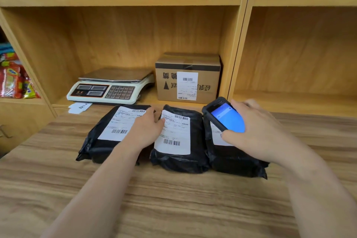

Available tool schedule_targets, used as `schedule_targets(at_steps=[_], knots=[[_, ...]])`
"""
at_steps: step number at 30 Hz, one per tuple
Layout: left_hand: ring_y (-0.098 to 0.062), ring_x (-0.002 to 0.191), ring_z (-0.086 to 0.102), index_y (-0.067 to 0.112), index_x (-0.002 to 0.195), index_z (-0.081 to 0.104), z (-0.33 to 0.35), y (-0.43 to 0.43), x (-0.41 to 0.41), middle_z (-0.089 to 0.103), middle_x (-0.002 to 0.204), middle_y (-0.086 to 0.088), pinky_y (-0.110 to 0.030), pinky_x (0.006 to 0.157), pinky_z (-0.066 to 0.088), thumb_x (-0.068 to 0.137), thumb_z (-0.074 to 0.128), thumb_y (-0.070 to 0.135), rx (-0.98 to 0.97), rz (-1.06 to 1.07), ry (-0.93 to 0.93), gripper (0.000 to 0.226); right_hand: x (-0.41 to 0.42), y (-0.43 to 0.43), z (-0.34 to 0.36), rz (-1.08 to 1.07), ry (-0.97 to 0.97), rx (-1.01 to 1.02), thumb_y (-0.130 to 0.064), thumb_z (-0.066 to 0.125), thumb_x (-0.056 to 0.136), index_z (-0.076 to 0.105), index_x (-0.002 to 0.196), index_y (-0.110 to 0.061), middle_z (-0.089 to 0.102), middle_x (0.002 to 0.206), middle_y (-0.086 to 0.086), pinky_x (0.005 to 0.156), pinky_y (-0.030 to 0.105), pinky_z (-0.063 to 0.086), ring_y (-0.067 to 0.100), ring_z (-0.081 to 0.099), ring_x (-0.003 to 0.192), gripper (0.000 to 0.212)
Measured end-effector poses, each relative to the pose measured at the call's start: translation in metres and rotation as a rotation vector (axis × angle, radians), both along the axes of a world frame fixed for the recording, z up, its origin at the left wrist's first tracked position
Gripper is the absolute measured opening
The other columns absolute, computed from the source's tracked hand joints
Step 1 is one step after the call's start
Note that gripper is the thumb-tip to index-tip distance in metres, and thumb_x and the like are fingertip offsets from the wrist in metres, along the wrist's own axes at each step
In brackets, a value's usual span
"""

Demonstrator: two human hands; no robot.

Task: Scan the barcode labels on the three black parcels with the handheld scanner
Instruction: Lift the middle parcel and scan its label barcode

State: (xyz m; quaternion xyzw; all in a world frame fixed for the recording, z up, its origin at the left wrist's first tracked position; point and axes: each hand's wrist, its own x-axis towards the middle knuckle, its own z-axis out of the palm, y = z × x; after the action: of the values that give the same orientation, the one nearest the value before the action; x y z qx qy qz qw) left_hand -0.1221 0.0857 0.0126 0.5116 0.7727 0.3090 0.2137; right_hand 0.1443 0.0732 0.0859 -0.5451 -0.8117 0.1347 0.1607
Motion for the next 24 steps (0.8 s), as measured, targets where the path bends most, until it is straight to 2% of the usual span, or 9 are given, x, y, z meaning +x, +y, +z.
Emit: schedule_targets(at_steps=[2, 4, 6, 7, 9, 13, 17, 21, 24], knots=[[-0.031, 0.132, 0.054, 0.015, 0.151, 0.046, -0.001, 0.001, -0.001, 0.062, 0.143, -0.009, -0.037, 0.099, 0.042, 0.104, 0.052, 0.034, -0.011, -0.012, 0.068, 0.050, -0.001, 0.000, -0.001, 0.003, 0.002, -0.002, -0.051, 0.061, 0.072, 0.034, 0.147, -0.025, 0.036, 0.123, -0.007, 0.074, 0.033, 0.041, 0.017, 0.045, 0.103, 0.084], [-0.028, 0.115, 0.061, 0.014, 0.139, 0.060, -0.001, 0.001, -0.001, 0.071, 0.115, -0.002, -0.031, 0.083, 0.043, 0.103, 0.056, 0.034, -0.009, -0.052, 0.118, 0.041, -0.001, 0.000, -0.002, 0.014, -0.001, 0.003, -0.052, 0.059, 0.072, 0.027, 0.153, -0.027, 0.034, 0.123, -0.009, 0.073, 0.031, 0.039, 0.015, 0.043, 0.104, 0.090], [-0.023, 0.090, 0.061, 0.017, 0.100, 0.071, -0.004, 0.000, -0.003, 0.061, 0.080, 0.007, -0.026, 0.061, 0.037, 0.099, 0.063, 0.037, -0.019, -0.073, 0.122, 0.022, -0.002, 0.000, -0.002, 0.018, -0.003, 0.009, -0.051, 0.059, 0.073, 0.026, 0.154, -0.028, 0.034, 0.124, -0.010, 0.074, 0.031, 0.037, 0.014, 0.042, 0.105, 0.090], [-0.019, 0.080, 0.059, 0.021, 0.078, 0.064, -0.006, 0.001, -0.004, 0.055, 0.072, 0.008, -0.025, 0.055, 0.033, 0.097, 0.066, 0.038, -0.029, -0.065, 0.096, 0.025, -0.003, 0.000, -0.003, 0.019, -0.002, 0.008, -0.050, 0.059, 0.074, 0.025, 0.154, -0.028, 0.034, 0.126, -0.011, 0.075, 0.031, 0.037, 0.013, 0.041, 0.105, 0.090], [-0.011, 0.066, 0.052, 0.027, 0.062, 0.048, -0.007, 0.000, -0.005, 0.052, 0.067, 0.007, -0.025, 0.052, 0.031, 0.094, 0.070, 0.040, -0.048, -0.064, 0.052, 0.041, -0.003, 0.000, -0.003, 0.024, 0.005, 0.003, -0.050, 0.059, 0.074, 0.024, 0.155, -0.028, 0.033, 0.129, -0.013, 0.078, 0.031, 0.038, 0.012, 0.040, 0.107, 0.091], [-0.015, 0.066, 0.056, 0.017, 0.061, 0.056, -0.007, 0.001, -0.009, 0.063, 0.072, -0.001, -0.029, 0.055, 0.032, 0.090, 0.075, 0.039, -0.051, -0.051, -0.044, 0.041, -0.003, 0.000, -0.004, 0.035, 0.014, 0.006, -0.052, 0.058, 0.072, 0.027, 0.153, -0.029, 0.034, 0.130, -0.014, 0.078, 0.031, 0.037, 0.011, 0.041, 0.107, 0.090], [-0.019, 0.069, 0.059, 0.011, 0.064, 0.059, -0.008, 0.002, -0.010, 0.068, 0.075, -0.007, -0.029, 0.057, 0.035, 0.089, 0.077, 0.031, -0.034, -0.035, -0.068, 0.038, -0.003, 0.001, -0.005, 0.033, 0.029, 0.025, -0.053, 0.057, 0.072, 0.022, 0.157, -0.029, 0.032, 0.143, -0.014, 0.084, 0.030, 0.033, 0.012, 0.038, 0.117, 0.095], [-0.030, 0.079, 0.070, -0.011, 0.087, 0.067, -0.011, 0.003, -0.009, 0.077, 0.095, -0.022, -0.032, 0.064, 0.042, 0.086, 0.079, 0.027, -0.010, -0.013, -0.083, 0.040, -0.003, 0.001, -0.005, 0.036, 0.025, 0.027, -0.051, 0.058, 0.074, 0.022, 0.157, -0.028, 0.032, 0.142, -0.014, 0.083, 0.029, 0.033, 0.007, 0.034, 0.108, 0.093], [-0.037, 0.094, 0.074, -0.010, 0.099, 0.070, -0.012, 0.003, -0.011, 0.078, 0.099, -0.022, -0.035, 0.067, 0.046, 0.085, 0.080, 0.026, 0.007, -0.007, -0.112, 0.040, -0.003, 0.001, -0.006, 0.045, 0.028, 0.020, -0.055, 0.055, 0.069, 0.025, 0.155, -0.029, 0.033, 0.138, -0.014, 0.083, 0.030, 0.034, 0.008, 0.036, 0.109, 0.095]])
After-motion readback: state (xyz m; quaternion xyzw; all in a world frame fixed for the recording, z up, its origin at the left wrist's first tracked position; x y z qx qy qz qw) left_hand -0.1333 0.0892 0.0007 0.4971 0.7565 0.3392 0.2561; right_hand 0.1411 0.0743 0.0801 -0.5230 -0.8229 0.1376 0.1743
